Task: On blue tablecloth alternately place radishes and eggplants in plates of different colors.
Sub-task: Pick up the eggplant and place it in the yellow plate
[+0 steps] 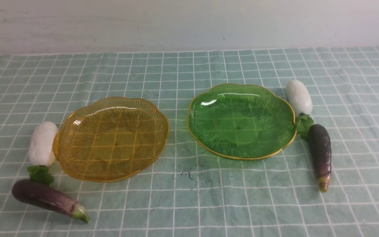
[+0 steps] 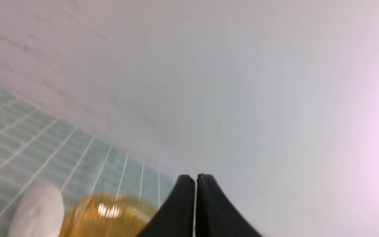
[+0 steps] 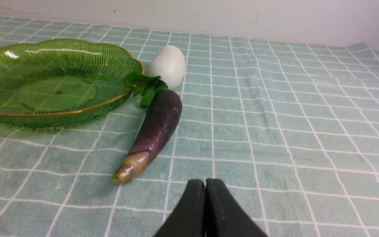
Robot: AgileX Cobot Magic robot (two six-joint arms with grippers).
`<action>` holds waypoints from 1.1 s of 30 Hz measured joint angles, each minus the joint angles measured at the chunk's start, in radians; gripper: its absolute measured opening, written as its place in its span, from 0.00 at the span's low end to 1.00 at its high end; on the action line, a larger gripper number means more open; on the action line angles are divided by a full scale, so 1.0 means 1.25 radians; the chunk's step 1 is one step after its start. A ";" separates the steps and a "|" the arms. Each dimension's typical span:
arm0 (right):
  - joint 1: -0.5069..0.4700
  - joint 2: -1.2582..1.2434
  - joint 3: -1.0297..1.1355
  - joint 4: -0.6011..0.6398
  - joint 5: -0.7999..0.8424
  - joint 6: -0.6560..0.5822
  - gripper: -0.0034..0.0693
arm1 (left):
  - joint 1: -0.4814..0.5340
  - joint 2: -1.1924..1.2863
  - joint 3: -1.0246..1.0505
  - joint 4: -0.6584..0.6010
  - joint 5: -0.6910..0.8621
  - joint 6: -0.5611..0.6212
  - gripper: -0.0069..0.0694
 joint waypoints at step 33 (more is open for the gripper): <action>0.000 0.160 -0.255 0.606 0.004 -0.116 0.03 | 0.271 0.904 -0.538 0.027 0.739 0.107 0.09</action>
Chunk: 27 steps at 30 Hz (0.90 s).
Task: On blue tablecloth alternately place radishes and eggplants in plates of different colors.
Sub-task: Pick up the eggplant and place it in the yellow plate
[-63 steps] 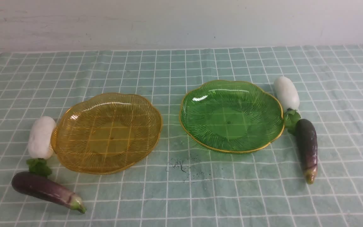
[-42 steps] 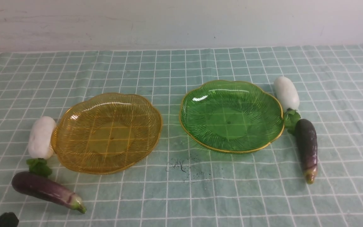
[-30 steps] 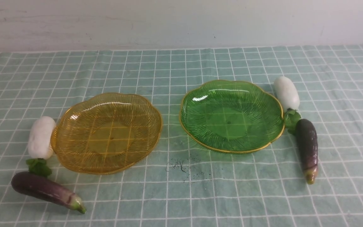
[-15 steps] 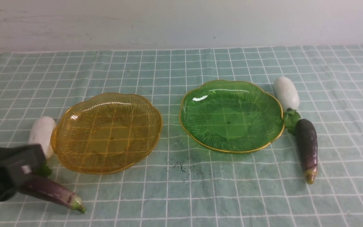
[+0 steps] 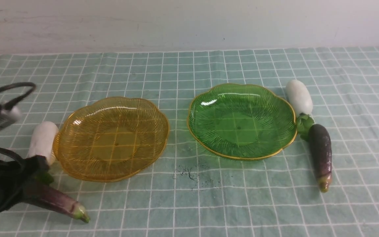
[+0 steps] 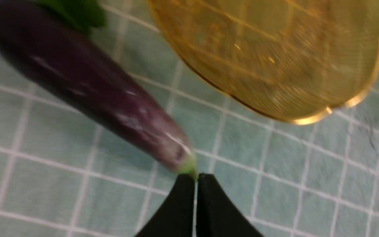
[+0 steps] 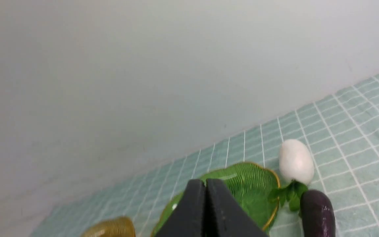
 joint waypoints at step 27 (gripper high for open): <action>0.000 0.382 -0.201 -0.096 0.248 -0.136 0.03 | 0.121 0.331 -0.008 -0.290 -0.122 0.108 0.85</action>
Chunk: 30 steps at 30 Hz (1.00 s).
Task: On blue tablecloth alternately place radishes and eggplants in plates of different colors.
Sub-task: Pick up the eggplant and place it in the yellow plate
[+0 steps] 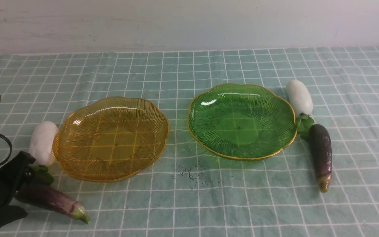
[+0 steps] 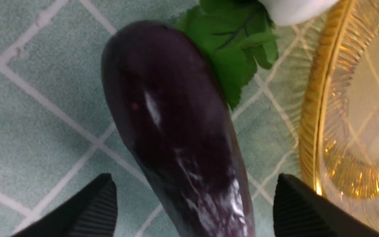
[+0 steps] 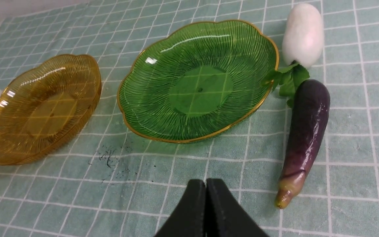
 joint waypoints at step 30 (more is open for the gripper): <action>0.000 0.122 -0.141 -0.104 0.085 0.140 0.03 | -0.124 -0.180 -0.209 0.143 0.126 0.228 0.54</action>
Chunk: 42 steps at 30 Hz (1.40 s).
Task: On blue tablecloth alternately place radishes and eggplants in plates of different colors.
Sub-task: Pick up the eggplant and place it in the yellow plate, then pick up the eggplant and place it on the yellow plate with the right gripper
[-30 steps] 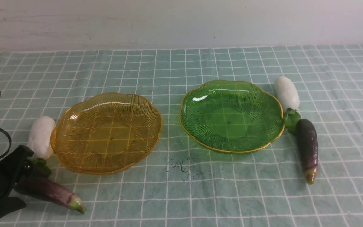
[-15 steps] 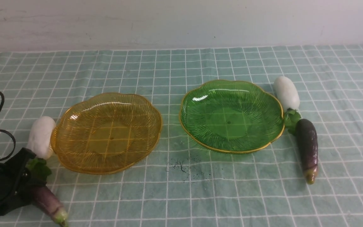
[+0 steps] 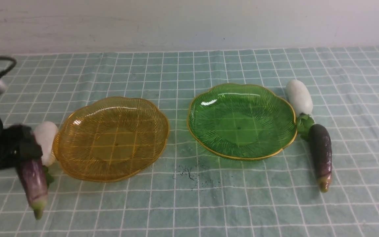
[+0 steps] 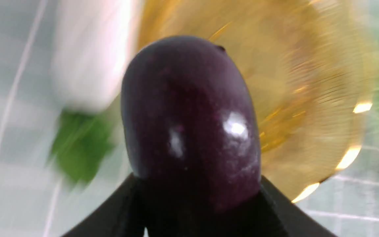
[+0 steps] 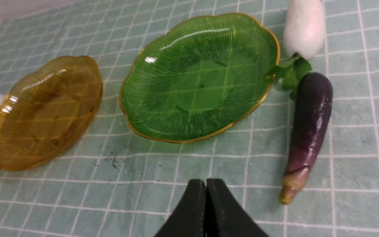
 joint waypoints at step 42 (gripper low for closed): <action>-0.010 0.824 -0.297 -0.117 -0.008 0.057 0.39 | -0.117 0.348 -0.389 0.039 0.131 -0.002 0.23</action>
